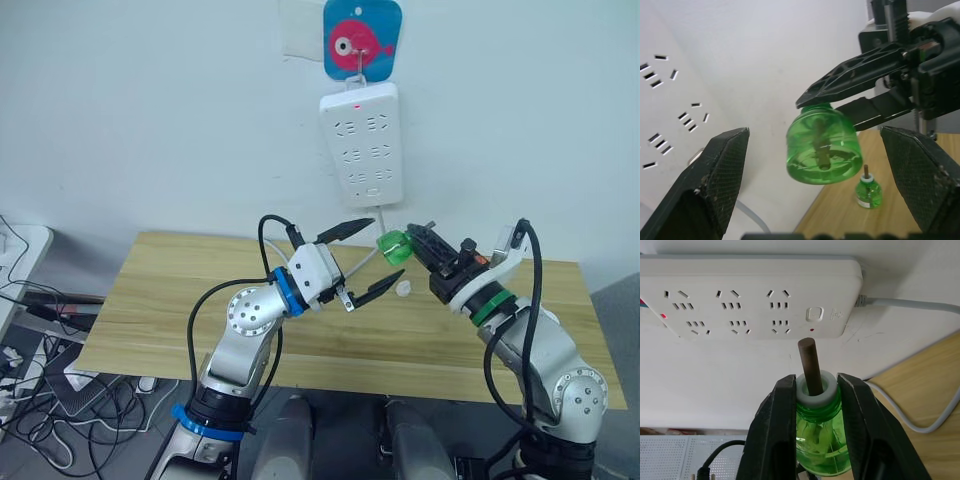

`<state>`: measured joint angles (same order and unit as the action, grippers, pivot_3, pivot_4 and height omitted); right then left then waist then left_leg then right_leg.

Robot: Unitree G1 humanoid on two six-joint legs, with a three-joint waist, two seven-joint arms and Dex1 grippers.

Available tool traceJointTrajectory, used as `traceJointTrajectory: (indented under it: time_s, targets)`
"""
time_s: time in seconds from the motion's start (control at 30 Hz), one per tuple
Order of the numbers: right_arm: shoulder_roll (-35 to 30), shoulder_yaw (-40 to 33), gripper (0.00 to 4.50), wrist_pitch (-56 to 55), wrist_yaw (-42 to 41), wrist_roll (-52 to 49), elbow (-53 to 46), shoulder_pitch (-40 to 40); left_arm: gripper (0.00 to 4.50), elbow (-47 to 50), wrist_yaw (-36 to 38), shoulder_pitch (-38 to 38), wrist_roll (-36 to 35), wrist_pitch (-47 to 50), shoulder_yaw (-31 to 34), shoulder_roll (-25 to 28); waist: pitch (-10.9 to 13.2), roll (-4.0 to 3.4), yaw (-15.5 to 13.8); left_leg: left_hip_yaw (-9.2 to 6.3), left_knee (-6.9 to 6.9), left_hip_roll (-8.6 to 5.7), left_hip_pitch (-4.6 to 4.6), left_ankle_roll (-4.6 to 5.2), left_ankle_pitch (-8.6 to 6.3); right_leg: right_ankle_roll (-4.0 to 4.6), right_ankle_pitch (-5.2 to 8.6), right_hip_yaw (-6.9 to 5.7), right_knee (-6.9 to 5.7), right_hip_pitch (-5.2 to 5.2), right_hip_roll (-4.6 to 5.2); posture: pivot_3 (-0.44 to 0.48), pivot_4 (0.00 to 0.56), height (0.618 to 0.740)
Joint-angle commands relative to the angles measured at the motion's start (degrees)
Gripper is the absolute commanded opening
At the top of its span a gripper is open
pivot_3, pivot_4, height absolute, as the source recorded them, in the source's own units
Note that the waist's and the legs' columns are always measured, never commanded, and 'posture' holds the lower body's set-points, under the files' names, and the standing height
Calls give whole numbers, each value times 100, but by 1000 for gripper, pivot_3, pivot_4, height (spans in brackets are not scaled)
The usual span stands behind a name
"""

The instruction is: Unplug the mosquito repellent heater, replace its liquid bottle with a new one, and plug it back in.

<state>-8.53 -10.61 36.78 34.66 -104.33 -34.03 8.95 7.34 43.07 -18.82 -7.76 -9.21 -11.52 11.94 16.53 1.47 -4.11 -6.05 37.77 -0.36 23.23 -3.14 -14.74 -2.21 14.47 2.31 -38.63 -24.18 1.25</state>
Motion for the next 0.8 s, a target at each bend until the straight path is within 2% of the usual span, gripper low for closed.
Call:
traceJointTrajectory:
  time_s: [0.03, 0.37, 0.47, 0.63, 0.8]
  targets:
    - [-119, 187, 849, -335, 61, -310, -389, 16, 4500, -78, -78, -115, 29, -249, -74, -52, 0, 0, 6, 1, 0, 0, 0, 0, 0, 0, 0, 1, 0, 0, 0, 222, 268, 740]
    - [-499, 530, 849, -728, 0, -469, -459, -5, 4500, -194, -67, -149, 4, -343, -128, 9, 0, 0, 26, 0, 0, 2, 1, 0, 0, 0, 0, 1, 2, 0, 0, 216, 269, 740]
    - [-544, 613, 849, -808, -6, -469, -473, -3, 3923, -188, -85, -173, -26, -366, -135, -32, 0, 0, 36, -1, 0, 2, 2, 0, 0, 0, 0, 1, 2, 0, 0, 217, 270, 740]
    - [-628, 690, 849, -908, -32, -472, -471, 17, 2341, -184, -78, -132, -33, -345, -179, -45, 0, 0, 39, -1, 0, 2, 4, 0, 0, 0, 0, 1, 4, 0, 2, 217, 272, 740]
    - [-708, 780, 849, -967, -62, -492, -493, 3, 2231, -188, -68, -147, -76, -296, -160, -27, 0, 0, 50, -2, 0, 3, 4, 0, 0, 0, 0, 0, 4, 0, 1, 219, 273, 740]
